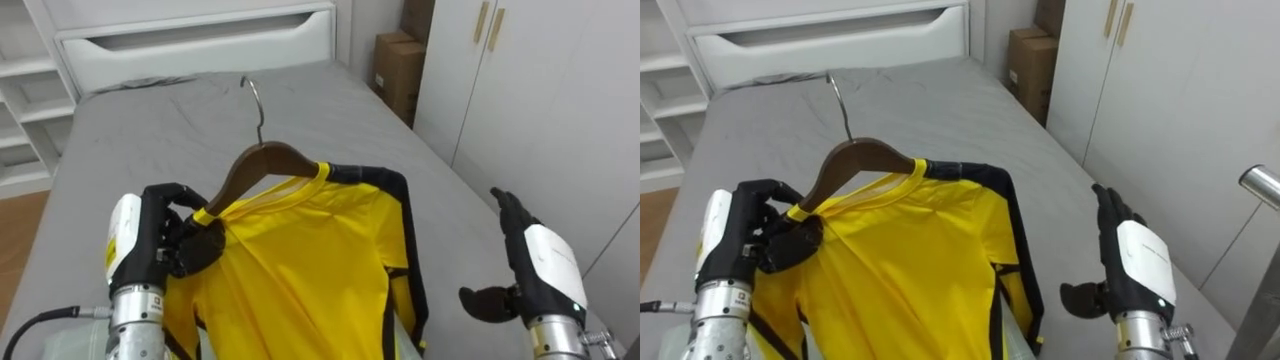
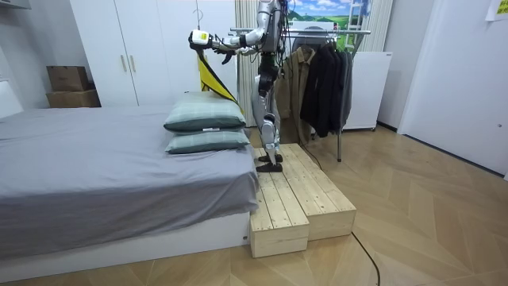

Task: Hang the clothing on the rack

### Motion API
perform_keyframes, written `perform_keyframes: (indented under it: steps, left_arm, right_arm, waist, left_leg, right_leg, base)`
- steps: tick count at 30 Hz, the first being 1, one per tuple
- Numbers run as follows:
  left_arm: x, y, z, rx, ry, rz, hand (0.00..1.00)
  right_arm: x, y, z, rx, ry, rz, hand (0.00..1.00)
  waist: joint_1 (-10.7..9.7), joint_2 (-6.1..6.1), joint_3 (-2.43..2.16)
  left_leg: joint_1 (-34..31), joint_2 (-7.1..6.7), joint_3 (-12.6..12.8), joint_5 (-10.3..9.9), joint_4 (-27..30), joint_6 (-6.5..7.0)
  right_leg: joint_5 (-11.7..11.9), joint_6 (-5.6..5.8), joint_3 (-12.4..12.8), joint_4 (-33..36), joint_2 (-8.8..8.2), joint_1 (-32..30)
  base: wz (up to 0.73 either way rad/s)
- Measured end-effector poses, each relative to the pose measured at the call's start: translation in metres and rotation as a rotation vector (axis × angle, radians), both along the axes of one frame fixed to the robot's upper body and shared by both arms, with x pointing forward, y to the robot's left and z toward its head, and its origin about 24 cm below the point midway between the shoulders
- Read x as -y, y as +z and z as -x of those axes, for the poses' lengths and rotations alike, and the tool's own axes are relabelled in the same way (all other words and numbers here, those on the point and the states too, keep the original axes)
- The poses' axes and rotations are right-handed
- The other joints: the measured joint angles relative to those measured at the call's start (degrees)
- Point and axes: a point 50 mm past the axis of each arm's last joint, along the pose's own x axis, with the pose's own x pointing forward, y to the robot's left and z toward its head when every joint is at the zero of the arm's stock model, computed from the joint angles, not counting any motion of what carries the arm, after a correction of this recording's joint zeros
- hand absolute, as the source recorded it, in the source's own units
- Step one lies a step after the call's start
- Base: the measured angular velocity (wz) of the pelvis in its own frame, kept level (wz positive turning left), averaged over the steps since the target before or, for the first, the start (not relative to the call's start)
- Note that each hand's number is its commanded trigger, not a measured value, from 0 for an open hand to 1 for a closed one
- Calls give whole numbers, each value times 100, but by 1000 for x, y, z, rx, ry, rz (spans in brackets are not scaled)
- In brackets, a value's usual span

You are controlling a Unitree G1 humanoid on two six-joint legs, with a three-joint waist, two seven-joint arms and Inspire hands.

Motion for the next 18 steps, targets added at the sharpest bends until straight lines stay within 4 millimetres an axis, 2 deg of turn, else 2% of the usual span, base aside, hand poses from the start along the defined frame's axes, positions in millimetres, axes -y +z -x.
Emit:
perform_keyframes:
  steps: [7, 12, 18]
  left_arm:
    - [7, 2, -3, -3, -39, -1, 100]
    - [15, 12, -5, 39, -76, -4, 100]
    - [20, 25, -7, 95, -100, 0, 100]
  right_arm:
    - [-26, 40, -14, 232, 102, 127, 0]
    - [-44, 71, -14, 435, 157, 188, 0]
    - [-49, 78, -11, 519, 186, 231, 0]
  waist:
    - [77, 7, 12]
    - [122, -15, 13]
    - [149, -41, 10]
  left_leg:
    - [5, -6, 23, 1, 11, -1]
    - [-53, -8, 10, 2, 13, -2]
    - [-52, -6, -9, 2, -10, -1]
  right_leg:
    - [-1, 0, 55, 4, 8, -28]
    - [-5, 7, 48, -7, 6, -57]
    - [-5, 7, 20, 0, 5, -43]
  base:
    - [-2]
    - [0]
    - [0]
